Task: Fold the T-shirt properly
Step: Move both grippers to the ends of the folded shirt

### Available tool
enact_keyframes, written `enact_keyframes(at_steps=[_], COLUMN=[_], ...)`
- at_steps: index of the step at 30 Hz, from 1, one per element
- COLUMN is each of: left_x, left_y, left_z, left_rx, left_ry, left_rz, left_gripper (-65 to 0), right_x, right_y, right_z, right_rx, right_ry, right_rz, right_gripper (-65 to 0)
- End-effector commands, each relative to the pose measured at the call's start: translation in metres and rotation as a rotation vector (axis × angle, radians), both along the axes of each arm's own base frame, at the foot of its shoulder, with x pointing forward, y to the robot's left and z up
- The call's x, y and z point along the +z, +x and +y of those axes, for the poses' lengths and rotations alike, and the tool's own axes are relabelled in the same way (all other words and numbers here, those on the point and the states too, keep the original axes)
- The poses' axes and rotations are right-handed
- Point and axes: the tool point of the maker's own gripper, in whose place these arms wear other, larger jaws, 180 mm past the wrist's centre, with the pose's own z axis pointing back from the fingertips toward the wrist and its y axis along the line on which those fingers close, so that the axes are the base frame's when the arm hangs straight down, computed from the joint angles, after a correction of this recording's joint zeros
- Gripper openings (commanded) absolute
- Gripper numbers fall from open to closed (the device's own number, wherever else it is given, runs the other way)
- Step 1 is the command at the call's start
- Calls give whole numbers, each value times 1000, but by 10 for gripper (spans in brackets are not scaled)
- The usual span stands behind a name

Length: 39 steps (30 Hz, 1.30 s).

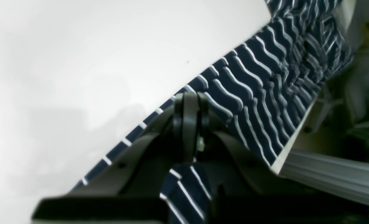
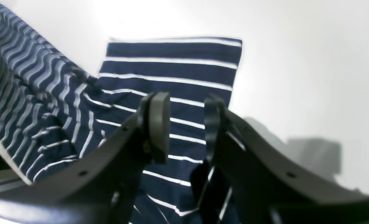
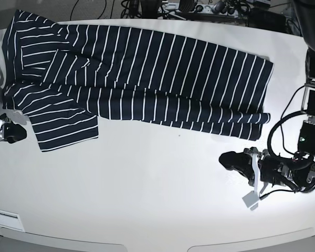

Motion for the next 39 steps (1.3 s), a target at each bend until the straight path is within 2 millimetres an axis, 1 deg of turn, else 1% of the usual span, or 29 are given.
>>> enact_keyframes(at_steps=[1,2,4,7,9,15,19,24,27,32,34,36,37,39], left_x=[26,25,18,-3,-21,-64,-84,-102,-107,-118,-123,-127,-130,-135], left_y=[1,-3,-10,-22,-33,-65,-81,-89,-92,-91,-94,-100,-103,-109], left_z=[0,4,22,54,67,75,82,86,84,88,87,88,88,91], left_rx=[-41,-64,-72,-35,-24,-37,-25,-28,-22,33,34,31,28,24], left_ry=[8,76,207,343,393,436,482,530,514,535,527,531,534,549], left_rz=[-85,-125,-164,-132,-91,23,76,89,84,65,62,76,84,97], left_gripper=[-650,-650,-650,-650,-650,-650,-650,-650,-650,-650,-650,-650,-650,-650], right_x=[23,23,23,22,22,23,23,24,26,29,23,10,2,-13], right_y=[11,11,11,10,10,11,10,12,14,22,30,38,44,50], right_z=[-6,-5,-6,-6,-6,-5,-5,-5,-4,-5,-7,-9,-10,-8], right_rx=[-6,-5,-5,-3,-2,-4,-3,-7,-11,-29,-45,-69,-109,-146], right_ry=[-1,2,1,-2,-2,8,3,9,14,12,-39,-106,-135,-184], right_rz=[-68,-68,-68,-60,-60,-69,-64,-76,-88,-130,-156,-182,-187,-191], right_gripper=[-436,-436,-436,-436,-436,-436,-436,-436,-436,-436,-435,-435,-431,-378])
